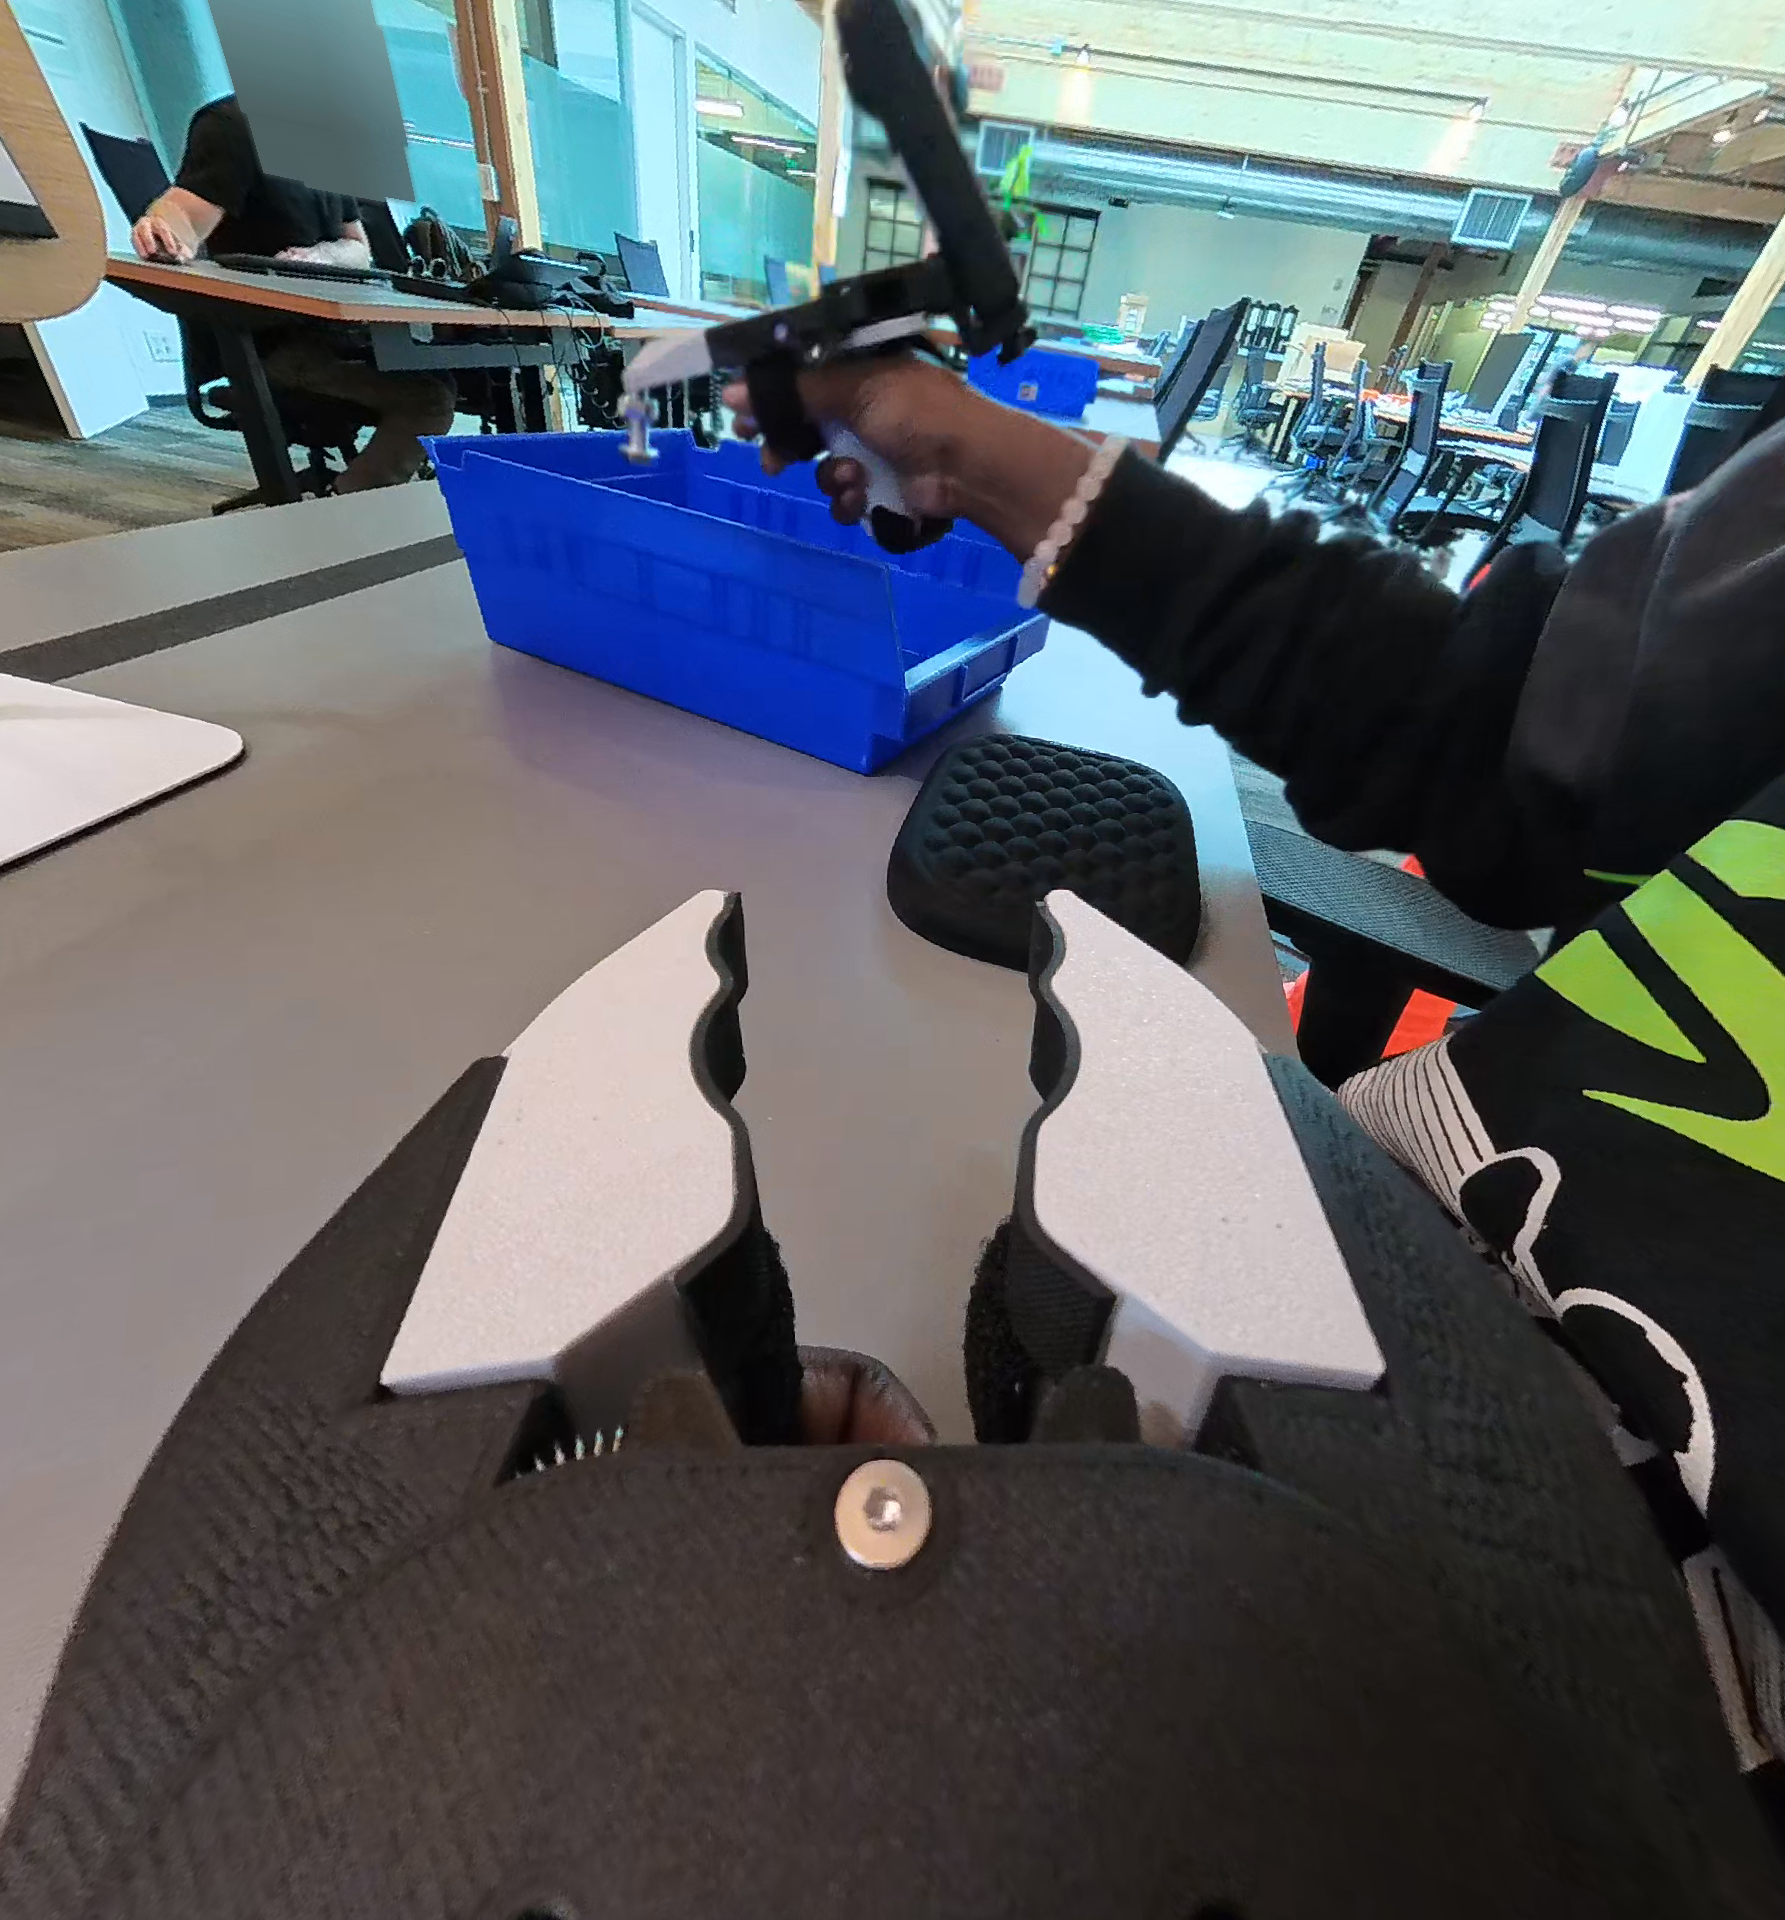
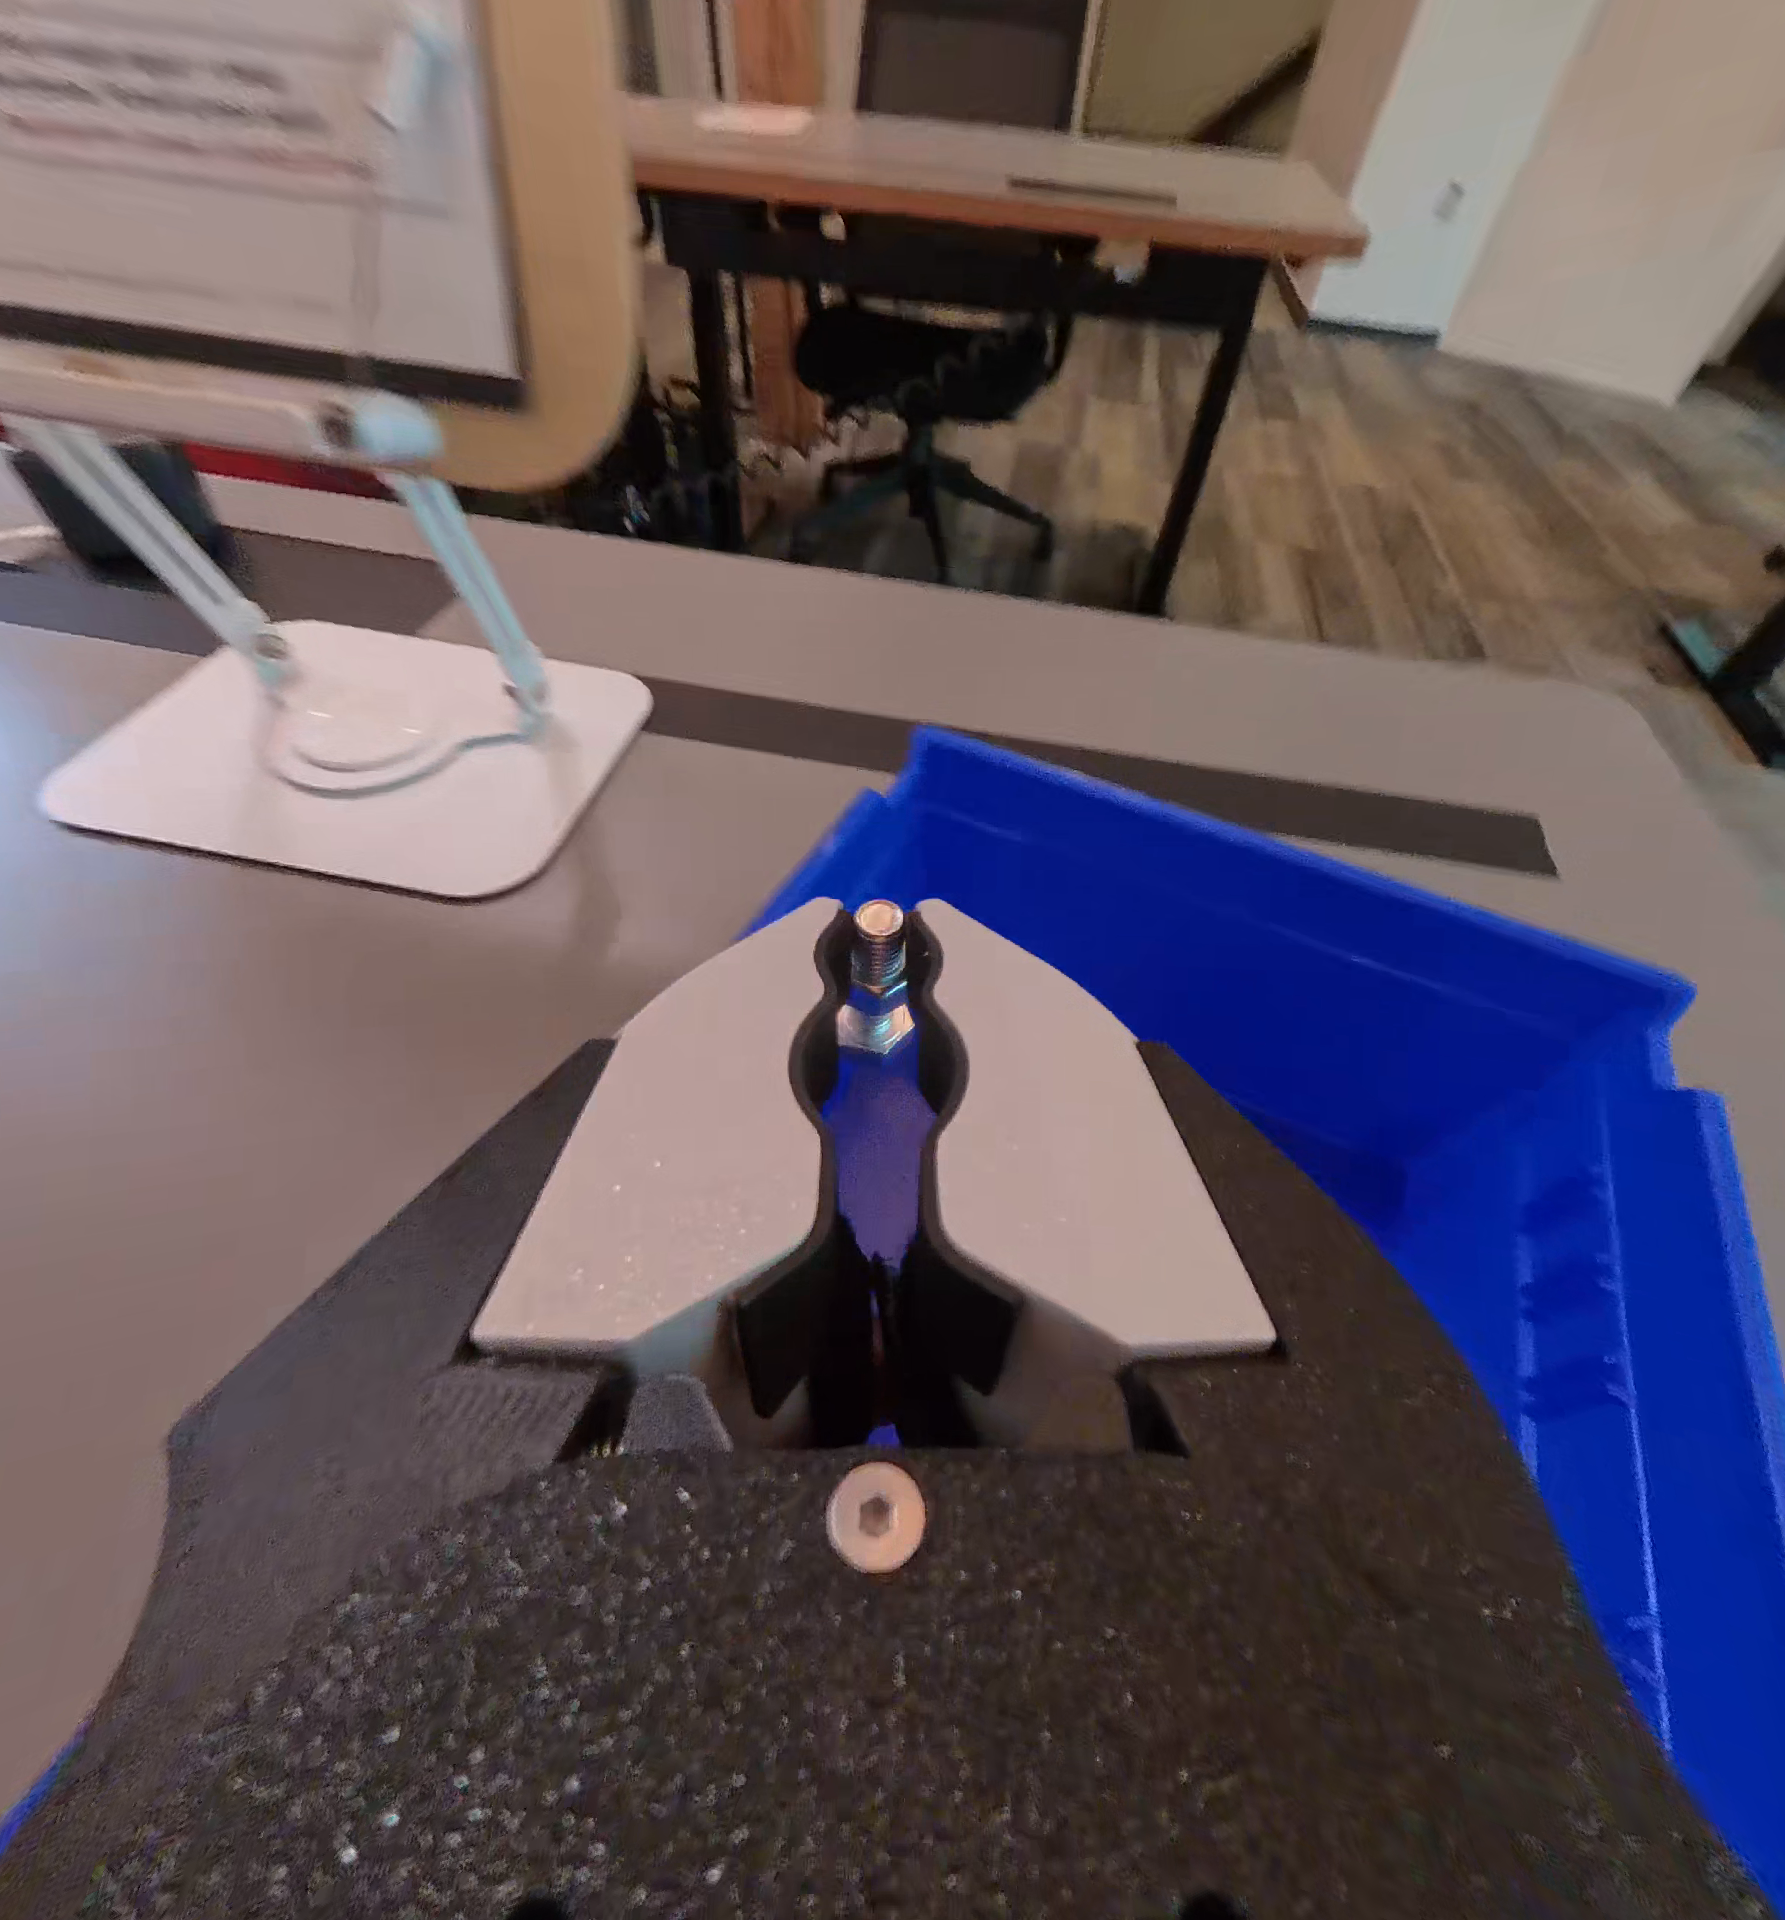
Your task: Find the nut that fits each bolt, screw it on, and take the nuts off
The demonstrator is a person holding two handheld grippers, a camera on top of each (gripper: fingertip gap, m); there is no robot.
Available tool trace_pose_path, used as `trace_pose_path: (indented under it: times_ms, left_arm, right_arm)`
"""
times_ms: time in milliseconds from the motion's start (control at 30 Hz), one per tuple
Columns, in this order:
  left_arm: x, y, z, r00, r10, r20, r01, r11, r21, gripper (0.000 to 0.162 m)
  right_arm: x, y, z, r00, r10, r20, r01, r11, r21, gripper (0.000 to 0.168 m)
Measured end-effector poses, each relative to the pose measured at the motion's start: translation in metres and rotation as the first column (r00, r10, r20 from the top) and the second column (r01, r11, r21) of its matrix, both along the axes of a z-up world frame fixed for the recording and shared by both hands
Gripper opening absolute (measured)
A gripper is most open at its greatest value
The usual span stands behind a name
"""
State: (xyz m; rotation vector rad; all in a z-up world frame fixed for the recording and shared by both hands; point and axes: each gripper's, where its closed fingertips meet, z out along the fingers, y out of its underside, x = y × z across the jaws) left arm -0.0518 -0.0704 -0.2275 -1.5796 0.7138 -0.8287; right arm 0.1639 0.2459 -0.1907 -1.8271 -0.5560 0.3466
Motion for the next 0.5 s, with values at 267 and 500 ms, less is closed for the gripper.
trace_pose_path:
  times_ms: [267,500]
  left_arm:
    - [-0.001,0.001,0.001,1.000,0.003,0.014,-0.003,1.000,-0.004,0.053]
    - [-0.001,0.001,0.002,1.000,0.005,0.012,-0.005,1.000,0.000,0.053]
  right_arm:
    - [0.021,0.045,-0.075,0.993,-0.094,0.066,0.107,0.965,-0.241,0.010]
    - [0.027,0.051,-0.094,0.986,-0.111,0.123,0.142,0.948,-0.283,0.010]
